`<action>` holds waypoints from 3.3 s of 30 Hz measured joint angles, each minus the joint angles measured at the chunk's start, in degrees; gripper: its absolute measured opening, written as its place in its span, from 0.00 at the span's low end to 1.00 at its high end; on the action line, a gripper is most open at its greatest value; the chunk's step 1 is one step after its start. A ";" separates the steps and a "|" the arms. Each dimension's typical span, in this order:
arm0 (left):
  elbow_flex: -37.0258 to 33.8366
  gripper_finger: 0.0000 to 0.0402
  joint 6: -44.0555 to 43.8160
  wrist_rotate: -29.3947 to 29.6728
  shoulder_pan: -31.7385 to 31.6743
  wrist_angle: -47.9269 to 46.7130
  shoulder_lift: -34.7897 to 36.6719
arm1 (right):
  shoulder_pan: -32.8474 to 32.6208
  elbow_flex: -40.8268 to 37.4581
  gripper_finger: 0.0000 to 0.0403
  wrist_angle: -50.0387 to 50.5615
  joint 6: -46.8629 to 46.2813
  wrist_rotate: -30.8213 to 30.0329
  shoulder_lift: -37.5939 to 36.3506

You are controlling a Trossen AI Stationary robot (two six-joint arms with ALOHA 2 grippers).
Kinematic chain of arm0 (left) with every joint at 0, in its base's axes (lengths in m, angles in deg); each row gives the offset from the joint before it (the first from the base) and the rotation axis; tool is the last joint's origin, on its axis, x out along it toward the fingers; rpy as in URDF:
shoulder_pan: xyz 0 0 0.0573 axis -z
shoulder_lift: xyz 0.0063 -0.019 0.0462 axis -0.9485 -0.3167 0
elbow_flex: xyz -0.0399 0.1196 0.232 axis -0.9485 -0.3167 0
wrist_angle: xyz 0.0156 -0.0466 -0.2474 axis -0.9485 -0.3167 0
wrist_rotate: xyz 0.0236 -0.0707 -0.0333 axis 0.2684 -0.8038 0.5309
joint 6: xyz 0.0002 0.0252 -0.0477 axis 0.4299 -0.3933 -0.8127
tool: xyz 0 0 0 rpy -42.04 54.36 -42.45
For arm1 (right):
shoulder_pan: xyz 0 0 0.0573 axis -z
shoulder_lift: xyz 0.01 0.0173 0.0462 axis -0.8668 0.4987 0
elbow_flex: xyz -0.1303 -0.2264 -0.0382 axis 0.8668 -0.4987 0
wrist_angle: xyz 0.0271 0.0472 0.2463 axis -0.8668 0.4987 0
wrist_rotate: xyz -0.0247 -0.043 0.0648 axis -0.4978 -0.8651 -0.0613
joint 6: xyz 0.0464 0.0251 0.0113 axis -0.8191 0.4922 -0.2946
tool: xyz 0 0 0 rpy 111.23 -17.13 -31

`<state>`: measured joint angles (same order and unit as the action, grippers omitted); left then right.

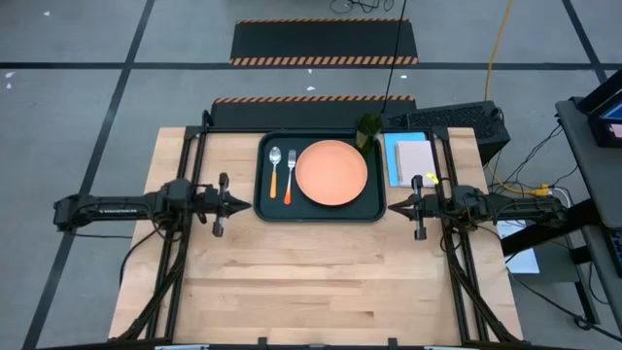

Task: Pick and place plate/cup/fork/spoon on tray
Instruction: Return to Home Position

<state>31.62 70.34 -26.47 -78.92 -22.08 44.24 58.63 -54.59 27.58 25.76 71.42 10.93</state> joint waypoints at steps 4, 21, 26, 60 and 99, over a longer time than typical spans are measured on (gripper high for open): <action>0.00 0.01 -1.14 1.07 2.35 -3.55 3.50 | 0.00 0.00 0.00 0.00 0.00 0.00 0.00; 0.00 0.01 0.08 9.43 9.86 -8.17 10.67 | 0.00 0.00 0.00 0.02 -0.02 0.00 -0.01; 0.07 0.01 -0.37 12.32 10.46 -11.37 12.10 | 0.00 0.00 0.00 0.02 -0.02 0.00 0.00; -0.02 0.03 3.37 13.29 10.63 -10.36 11.64 | -0.02 0.00 0.00 0.02 -0.02 0.02 -0.02; -0.02 0.02 1.71 13.16 10.41 -9.46 11.75 | 0.00 0.00 0.00 -0.42 2.21 -0.46 -0.17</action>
<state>31.60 72.05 -13.31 -68.51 -31.54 55.98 58.63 -54.59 27.16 27.97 70.97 10.76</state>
